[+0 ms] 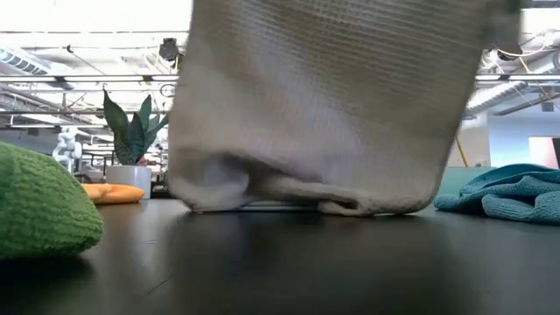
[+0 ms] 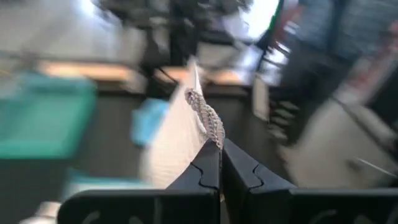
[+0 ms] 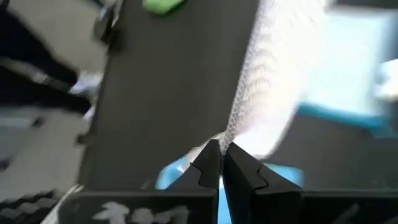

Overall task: Fold microfiber towels
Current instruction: Fold the gray microfiber towel on the towel

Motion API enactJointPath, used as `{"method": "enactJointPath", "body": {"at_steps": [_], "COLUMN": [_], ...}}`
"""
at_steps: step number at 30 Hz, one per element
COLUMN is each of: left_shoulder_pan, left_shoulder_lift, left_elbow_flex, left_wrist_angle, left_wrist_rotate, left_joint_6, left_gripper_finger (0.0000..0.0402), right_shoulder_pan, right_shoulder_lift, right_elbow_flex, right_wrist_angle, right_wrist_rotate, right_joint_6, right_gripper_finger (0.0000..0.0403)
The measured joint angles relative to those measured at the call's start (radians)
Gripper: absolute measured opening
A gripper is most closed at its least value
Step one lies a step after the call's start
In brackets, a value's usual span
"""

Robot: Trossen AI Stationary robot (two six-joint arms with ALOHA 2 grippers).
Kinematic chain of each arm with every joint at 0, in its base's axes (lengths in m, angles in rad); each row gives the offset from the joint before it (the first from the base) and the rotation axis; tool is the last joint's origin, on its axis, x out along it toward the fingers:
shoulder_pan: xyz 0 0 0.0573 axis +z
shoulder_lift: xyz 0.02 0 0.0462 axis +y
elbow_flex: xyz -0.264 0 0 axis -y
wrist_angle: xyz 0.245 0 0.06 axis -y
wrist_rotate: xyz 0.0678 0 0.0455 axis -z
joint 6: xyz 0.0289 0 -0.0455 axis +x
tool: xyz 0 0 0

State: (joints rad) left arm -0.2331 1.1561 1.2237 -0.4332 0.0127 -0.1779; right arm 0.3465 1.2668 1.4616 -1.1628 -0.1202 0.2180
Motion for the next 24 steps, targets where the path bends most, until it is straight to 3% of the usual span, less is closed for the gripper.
{"method": "enactJointPath", "body": {"at_steps": [3, 8, 12, 19, 24], "left_shoulder_pan": [-0.174, -0.408, -0.496, -0.489, -0.394], "left_shoulder_lift": [0.036, 0.067, 0.060, -0.031, -0.094], "left_elbow_flex": [-0.087, -0.185, -0.179, -0.135, -0.135], "left_wrist_angle": [0.024, 0.341, 0.428, 0.406, 0.370], "left_wrist_rotate": [-0.043, -0.088, -0.210, -0.393, -0.486], "left_joint_6": [-0.113, -0.226, -0.206, -0.110, 0.019], "left_gripper_finger": [0.0001, 0.0000, 0.0000, 0.0000, 0.0000], "right_shoulder_pan": [0.144, 0.307, 0.342, 0.313, 0.151], "right_shoulder_lift": [0.077, 0.183, 0.188, 0.076, 0.050], "right_elbow_flex": [-0.091, -0.154, -0.109, 0.071, 0.262], "right_wrist_angle": [0.194, 0.572, 0.628, 0.426, 0.034], "right_wrist_rotate": [-0.058, -0.062, -0.028, 0.047, 0.060], "right_joint_6": [0.114, 0.229, 0.288, 0.229, 0.084], "right_gripper_finger": [0.0000, 0.0000, 0.0000, 0.0000, 0.0000]}}
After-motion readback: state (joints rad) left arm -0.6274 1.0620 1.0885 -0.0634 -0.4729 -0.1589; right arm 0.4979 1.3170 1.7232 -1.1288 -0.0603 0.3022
